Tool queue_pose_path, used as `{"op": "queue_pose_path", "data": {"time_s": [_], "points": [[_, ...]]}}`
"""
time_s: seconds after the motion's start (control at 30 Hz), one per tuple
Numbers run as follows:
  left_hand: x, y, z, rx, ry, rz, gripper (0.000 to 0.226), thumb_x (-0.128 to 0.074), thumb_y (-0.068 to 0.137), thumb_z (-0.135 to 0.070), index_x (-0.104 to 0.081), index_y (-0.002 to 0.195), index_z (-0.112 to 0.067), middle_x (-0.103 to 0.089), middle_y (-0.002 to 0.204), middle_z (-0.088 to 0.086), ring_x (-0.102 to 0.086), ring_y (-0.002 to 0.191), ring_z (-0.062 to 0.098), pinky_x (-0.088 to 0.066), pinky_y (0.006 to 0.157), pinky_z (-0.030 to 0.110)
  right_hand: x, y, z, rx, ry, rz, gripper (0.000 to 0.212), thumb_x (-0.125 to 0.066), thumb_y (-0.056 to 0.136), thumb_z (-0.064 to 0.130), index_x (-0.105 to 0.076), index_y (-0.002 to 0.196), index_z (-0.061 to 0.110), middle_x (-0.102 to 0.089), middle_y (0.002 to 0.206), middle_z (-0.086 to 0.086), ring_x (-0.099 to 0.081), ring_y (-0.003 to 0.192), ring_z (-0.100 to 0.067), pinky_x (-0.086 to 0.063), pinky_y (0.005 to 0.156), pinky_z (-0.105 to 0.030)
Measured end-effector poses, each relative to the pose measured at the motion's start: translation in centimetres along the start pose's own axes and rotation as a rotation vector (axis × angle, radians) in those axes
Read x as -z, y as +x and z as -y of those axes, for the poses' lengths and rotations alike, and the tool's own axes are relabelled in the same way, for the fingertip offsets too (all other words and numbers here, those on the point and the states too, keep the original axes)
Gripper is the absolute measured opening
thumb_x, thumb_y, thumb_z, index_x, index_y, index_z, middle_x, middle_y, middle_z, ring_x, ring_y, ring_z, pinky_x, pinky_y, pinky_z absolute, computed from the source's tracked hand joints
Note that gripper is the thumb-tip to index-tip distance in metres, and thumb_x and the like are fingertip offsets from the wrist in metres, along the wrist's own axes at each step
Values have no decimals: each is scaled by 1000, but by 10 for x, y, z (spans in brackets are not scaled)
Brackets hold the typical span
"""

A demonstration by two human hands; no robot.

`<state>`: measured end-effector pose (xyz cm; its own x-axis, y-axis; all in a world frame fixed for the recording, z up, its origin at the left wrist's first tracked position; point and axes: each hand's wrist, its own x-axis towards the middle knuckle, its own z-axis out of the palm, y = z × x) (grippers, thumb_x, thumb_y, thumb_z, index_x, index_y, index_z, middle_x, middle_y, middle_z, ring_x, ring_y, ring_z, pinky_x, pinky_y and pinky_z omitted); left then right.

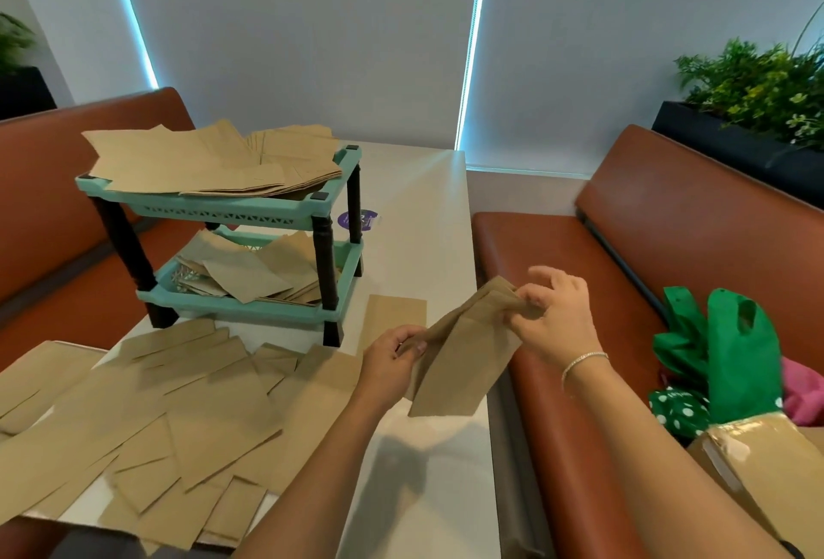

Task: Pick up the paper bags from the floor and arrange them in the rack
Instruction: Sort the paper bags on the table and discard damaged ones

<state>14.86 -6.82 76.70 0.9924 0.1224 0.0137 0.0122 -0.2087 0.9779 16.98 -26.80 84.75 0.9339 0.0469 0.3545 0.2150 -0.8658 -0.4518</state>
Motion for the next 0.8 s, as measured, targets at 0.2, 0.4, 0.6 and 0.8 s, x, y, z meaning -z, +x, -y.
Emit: {"op": "queue_pose_path", "data": {"time_s": [0.2, 0.4, 0.6, 0.8], "points": [[-22, -9, -5, 27, -61, 47, 18, -56, 92, -9, -65, 100, -22, -66, 97, -2, -60, 94, 18, -49, 85, 29, 24, -4, -12, -72, 137, 226, 10, -68, 81, 26, -66, 75, 19, -66, 79, 2, -59, 80, -16, -47, 70, -26], [-69, -23, -4, 77, 95, -14, 34, -64, 88, -19, -55, 121, -22, -55, 107, -5, -53, 96, 14, -44, 72, 17, 38, -22, -56, -158, -120, 199, 31, -59, 84, 24, -42, 59, 24, -54, 67, 2, -54, 76, -26, -43, 65, -33], [-114, -42, -3, 66, 203, -44, 36, -63, 89, -18, -54, 123, -17, -56, 123, 0, -53, 106, 16, -40, 84, 20, 22, -64, -120, -285, -184, 309, 14, -54, 82, 22, -43, 74, 20, -62, 86, -10, -58, 87, -36, -40, 67, -32], [-144, -58, -4, 33, 267, -47, 28, -58, 92, -17, -56, 120, -16, -58, 120, 1, -52, 102, 10, -41, 87, 19, -16, -113, -168, -410, -235, 465, 37, -47, 89, 14, -50, 125, 20, -62, 110, -18, -58, 102, -38, -46, 78, -36]]}}
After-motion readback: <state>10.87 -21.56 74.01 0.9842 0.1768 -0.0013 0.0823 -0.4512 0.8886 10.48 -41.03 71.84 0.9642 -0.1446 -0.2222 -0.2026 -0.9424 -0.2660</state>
